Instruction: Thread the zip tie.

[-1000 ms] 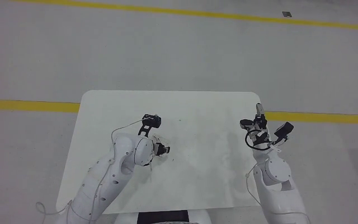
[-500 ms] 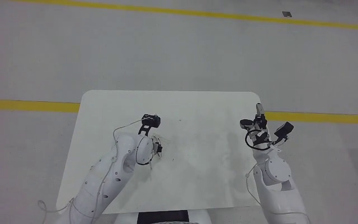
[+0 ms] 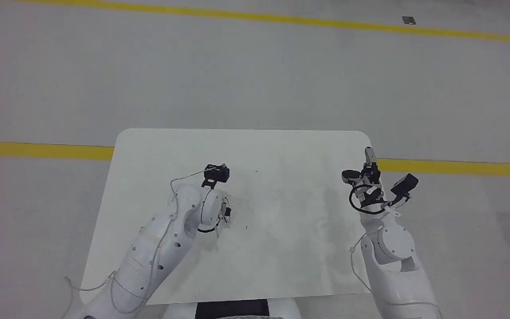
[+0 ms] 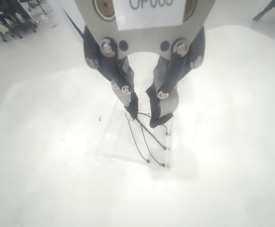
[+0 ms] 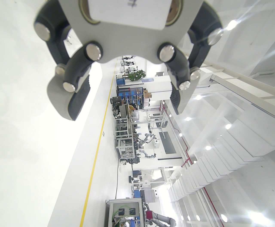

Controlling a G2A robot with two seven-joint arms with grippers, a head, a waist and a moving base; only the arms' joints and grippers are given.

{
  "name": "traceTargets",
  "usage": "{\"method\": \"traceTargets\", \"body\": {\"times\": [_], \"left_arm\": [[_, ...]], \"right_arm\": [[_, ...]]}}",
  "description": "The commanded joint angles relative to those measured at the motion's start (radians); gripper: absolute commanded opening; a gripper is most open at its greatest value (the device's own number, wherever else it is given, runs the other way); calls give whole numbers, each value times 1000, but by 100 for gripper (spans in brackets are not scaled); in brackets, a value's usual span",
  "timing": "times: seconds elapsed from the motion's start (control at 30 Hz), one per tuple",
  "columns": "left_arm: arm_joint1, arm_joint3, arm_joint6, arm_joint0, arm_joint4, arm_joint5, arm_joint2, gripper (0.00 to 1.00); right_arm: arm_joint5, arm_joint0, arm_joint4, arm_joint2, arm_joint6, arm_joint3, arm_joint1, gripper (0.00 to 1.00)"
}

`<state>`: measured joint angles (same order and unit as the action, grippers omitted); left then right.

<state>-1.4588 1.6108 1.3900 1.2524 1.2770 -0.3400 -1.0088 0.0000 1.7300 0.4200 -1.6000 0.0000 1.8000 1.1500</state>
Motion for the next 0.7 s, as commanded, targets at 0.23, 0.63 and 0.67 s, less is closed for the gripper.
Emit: {"method": "traceTargets", "body": {"times": [0.23,0.63,0.67], "left_arm": [[-23,-65,0,-20,-20,0,-2,2],[-42,-90,-7,-30,-14,0,-13,8],[-43,-92,-10,-30,-11,0,-14,9]], "right_arm": [[0,0,0,0,0,0,0,100],[0,0,0,0,0,0,0,100],[0,0,0,0,0,0,0,100]]}}
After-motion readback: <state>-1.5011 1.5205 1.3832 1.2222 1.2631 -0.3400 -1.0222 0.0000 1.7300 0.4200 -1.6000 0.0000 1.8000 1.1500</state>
